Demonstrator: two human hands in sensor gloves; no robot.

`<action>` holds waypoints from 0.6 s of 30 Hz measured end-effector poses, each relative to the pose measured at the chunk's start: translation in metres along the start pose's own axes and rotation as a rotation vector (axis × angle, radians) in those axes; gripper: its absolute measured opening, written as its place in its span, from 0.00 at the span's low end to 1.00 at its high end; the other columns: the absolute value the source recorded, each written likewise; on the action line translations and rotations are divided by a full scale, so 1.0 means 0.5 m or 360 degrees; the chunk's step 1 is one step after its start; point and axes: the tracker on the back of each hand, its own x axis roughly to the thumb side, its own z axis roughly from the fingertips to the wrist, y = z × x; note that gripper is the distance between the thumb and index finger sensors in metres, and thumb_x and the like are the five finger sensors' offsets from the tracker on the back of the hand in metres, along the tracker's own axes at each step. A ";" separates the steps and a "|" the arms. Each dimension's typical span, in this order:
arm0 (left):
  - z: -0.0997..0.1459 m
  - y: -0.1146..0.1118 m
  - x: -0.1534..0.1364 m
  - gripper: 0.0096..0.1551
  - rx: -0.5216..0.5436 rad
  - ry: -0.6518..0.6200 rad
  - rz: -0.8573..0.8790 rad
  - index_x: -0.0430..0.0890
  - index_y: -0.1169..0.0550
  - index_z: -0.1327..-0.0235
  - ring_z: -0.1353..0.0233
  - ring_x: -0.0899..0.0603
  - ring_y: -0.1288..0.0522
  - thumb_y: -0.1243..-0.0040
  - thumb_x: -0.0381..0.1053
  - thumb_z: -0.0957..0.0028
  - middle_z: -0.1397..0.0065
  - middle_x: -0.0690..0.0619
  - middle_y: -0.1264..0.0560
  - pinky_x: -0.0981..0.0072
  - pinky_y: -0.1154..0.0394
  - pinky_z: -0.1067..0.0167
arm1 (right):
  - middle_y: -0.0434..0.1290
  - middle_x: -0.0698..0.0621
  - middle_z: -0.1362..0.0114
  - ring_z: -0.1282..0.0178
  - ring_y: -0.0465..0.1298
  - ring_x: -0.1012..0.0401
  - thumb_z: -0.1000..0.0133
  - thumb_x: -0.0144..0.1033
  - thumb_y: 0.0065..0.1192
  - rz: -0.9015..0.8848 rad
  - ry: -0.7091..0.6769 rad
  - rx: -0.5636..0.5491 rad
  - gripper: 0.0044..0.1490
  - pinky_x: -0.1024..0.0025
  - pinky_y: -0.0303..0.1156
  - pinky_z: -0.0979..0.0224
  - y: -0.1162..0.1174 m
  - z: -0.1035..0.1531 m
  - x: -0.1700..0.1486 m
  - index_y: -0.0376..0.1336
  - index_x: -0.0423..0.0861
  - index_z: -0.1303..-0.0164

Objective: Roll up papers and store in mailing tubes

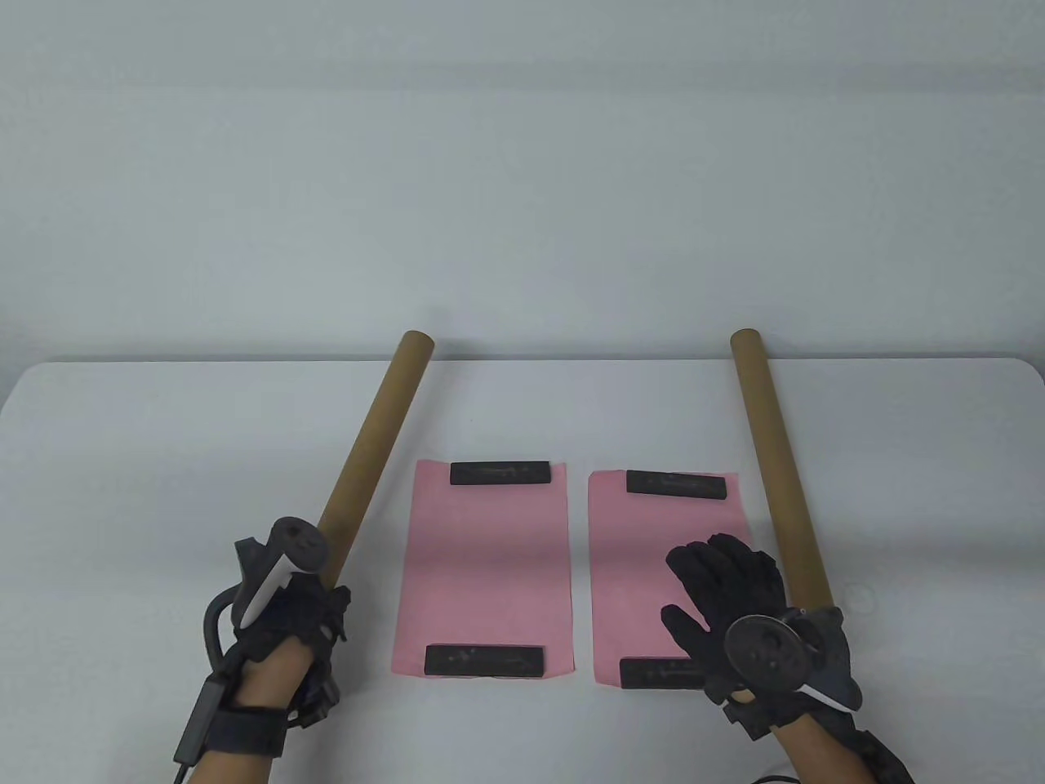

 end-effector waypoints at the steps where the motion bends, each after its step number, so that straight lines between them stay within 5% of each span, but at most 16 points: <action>1: -0.008 0.003 0.004 0.58 -0.0002 0.0031 0.0004 0.55 0.66 0.27 0.35 0.41 0.22 0.44 0.65 0.51 0.27 0.40 0.37 0.49 0.24 0.40 | 0.69 0.41 0.21 0.19 0.66 0.33 0.44 0.57 0.64 -0.0009 0.0000 0.0005 0.44 0.23 0.61 0.28 0.001 0.000 0.000 0.63 0.44 0.22; 9: -0.095 0.031 0.048 0.58 -0.0081 0.0274 -0.0027 0.53 0.66 0.26 0.36 0.40 0.22 0.44 0.65 0.51 0.28 0.39 0.37 0.49 0.23 0.40 | 0.69 0.40 0.21 0.19 0.65 0.33 0.44 0.58 0.64 0.0011 0.0000 0.0042 0.45 0.23 0.61 0.29 0.003 -0.002 -0.004 0.63 0.43 0.22; 18: -0.131 0.030 0.102 0.58 -0.0091 0.0391 -0.0108 0.53 0.65 0.26 0.36 0.40 0.22 0.44 0.65 0.51 0.28 0.39 0.37 0.50 0.23 0.40 | 0.68 0.39 0.20 0.19 0.64 0.32 0.44 0.58 0.63 0.0015 -0.0018 0.0116 0.45 0.23 0.61 0.29 0.019 -0.002 0.001 0.62 0.42 0.22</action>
